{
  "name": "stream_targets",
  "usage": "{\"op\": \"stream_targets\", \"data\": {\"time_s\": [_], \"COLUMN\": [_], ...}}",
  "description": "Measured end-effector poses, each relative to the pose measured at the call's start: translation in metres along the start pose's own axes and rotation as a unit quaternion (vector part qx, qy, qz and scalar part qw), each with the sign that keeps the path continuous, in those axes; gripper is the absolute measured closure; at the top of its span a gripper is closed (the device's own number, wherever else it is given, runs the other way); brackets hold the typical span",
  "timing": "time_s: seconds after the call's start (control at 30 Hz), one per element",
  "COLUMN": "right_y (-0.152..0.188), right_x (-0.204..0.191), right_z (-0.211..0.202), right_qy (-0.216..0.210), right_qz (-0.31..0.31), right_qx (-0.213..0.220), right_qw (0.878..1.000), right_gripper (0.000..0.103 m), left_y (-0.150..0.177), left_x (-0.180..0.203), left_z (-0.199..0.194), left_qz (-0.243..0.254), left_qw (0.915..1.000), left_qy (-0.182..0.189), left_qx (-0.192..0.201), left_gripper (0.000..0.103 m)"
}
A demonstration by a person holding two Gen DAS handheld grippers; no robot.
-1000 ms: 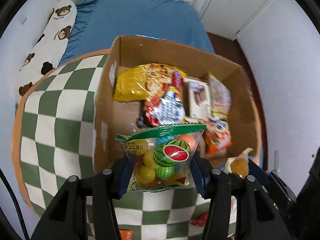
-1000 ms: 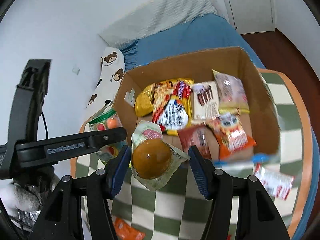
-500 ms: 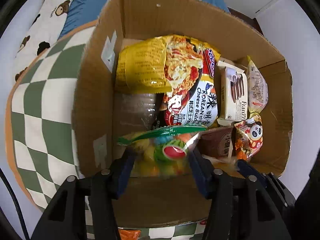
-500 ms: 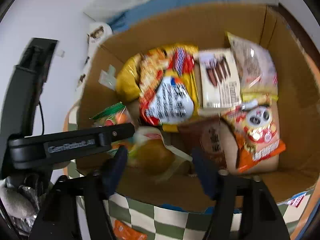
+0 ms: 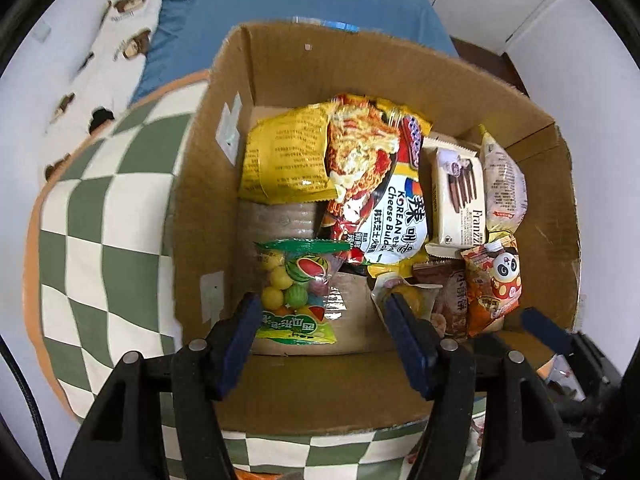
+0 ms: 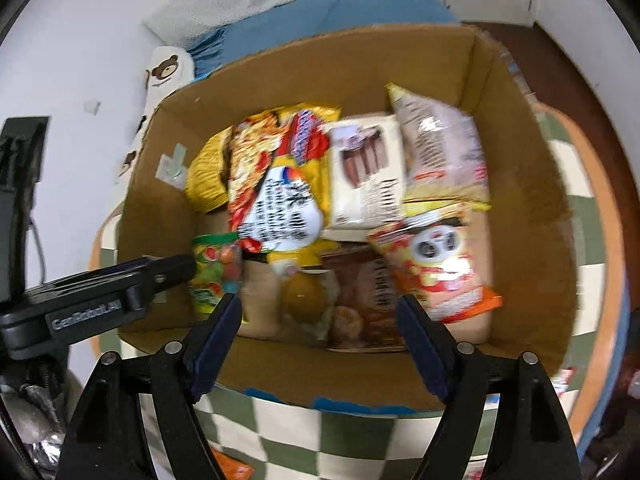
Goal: Organize snacks
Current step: 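Carry both snacks into the box and open both tools, then withdraw both tools from the box toward the remaining snacks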
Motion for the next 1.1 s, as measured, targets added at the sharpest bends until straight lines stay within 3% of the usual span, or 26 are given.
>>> {"op": "stream_targets", "data": {"time_s": [0.37, 0.67, 0.97, 1.1], "right_y": [0.019, 0.045, 0.071, 0.091], "right_x": [0.016, 0.002, -0.009, -0.006], "right_z": [-0.063, -0.122, -0.167, -0.174], "right_qy": [0.067, 0.073, 0.061, 0.043], "right_qz": [-0.033, -0.054, -0.059, -0.045], "right_qx": [0.084, 0.152, 0.187, 0.179], "right_qw": [0.994, 0.984, 0.979, 0.982], "right_gripper": [0.021, 0.021, 0.021, 0.018], "left_y": [0.032, 0.065, 0.096, 0.113], "left_x": [0.008, 0.015, 0.022, 0.016], "left_z": [-0.06, -0.109, -0.143, -0.146], "left_qz": [0.017, 0.016, 0.019, 0.004], "left_qw": [0.9915, 0.9812, 0.9734, 0.9757], "left_qy": [-0.029, -0.02, -0.016, -0.005], "left_qx": [0.126, 0.191, 0.228, 0.219], "left_gripper": [0.041, 0.041, 0.041, 0.041]}}
Point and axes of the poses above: each gripper's, at about its wrist camera, not at the fingertips, and z roughly the way its jaws point, x to its right, y to its underside, the point moved 6 cm from there along z, roughly the way its jaws point, and after that the axes turned 2 degrees about -y, right-handed, at the moved point
